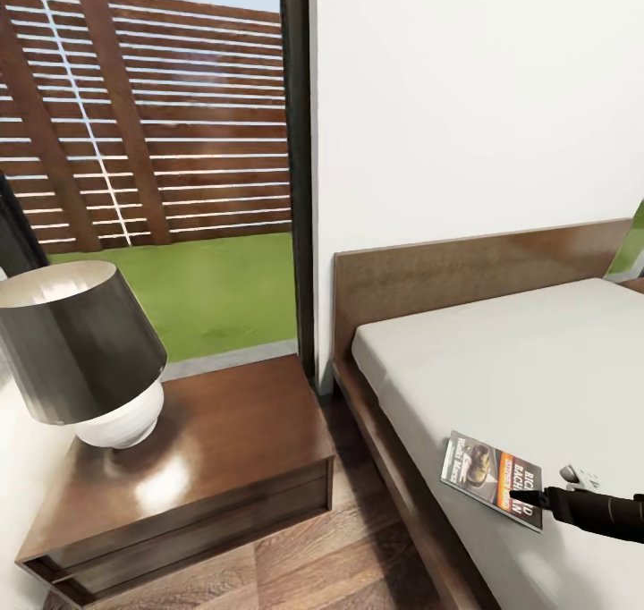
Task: In the bedroom, move the book from the bed onto either nightstand, and place the two sandals side by side next to the bed.
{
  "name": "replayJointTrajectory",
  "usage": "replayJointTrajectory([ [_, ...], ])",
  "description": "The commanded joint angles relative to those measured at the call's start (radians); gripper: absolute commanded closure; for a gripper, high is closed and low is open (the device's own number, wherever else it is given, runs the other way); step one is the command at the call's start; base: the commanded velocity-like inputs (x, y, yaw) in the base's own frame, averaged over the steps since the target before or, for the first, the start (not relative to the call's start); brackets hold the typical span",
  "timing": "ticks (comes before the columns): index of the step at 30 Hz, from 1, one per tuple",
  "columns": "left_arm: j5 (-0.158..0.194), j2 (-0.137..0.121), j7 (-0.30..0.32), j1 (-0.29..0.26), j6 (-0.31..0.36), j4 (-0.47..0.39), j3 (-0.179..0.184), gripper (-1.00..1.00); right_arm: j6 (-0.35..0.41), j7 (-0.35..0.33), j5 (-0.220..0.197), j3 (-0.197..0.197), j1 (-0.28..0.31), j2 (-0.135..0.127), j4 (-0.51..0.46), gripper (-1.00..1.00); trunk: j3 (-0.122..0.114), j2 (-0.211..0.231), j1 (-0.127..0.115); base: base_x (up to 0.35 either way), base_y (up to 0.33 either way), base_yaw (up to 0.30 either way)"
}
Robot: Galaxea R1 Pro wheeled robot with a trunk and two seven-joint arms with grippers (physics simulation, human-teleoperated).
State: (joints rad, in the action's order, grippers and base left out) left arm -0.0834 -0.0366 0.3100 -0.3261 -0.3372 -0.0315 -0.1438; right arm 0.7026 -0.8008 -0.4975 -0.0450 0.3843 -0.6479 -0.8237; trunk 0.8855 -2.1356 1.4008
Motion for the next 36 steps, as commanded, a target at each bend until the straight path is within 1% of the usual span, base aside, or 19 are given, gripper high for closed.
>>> replayJointTrajectory([
  [1, -0.009, 0.0, 0.003, -0.001, -0.003, 0.001, -0.009, -1.0, 0.004, 0.002, -0.007, -0.003, 0.001, -0.001, 0.0, -1.0, 0.001, 0.0, 0.0, 0.0, 0.0, 0.002],
  [7, -0.01, 0.0, 0.003, -0.001, -0.004, 0.001, -0.01, -1.0, -0.028, 0.002, -0.007, 0.001, -0.001, -0.001, -0.03, -1.0, 0.001, 0.0, 0.0, 0.0, 0.0, 0.0],
  [12, -0.01, 0.0, 0.003, -0.001, -0.005, 0.001, -0.01, -1.0, -0.023, 0.002, -0.007, 0.007, -0.002, -0.001, -0.032, -1.0, 0.001, 0.0, 0.0, 0.0, 0.0, 0.0],
  [36, -0.01, 0.0, 0.003, -0.001, -0.005, 0.001, -0.009, -1.0, -0.023, 0.002, -0.007, 0.007, -0.002, -0.001, -0.032, -1.0, 0.001, 0.0, 0.0, 0.0, 0.0, 0.0],
])
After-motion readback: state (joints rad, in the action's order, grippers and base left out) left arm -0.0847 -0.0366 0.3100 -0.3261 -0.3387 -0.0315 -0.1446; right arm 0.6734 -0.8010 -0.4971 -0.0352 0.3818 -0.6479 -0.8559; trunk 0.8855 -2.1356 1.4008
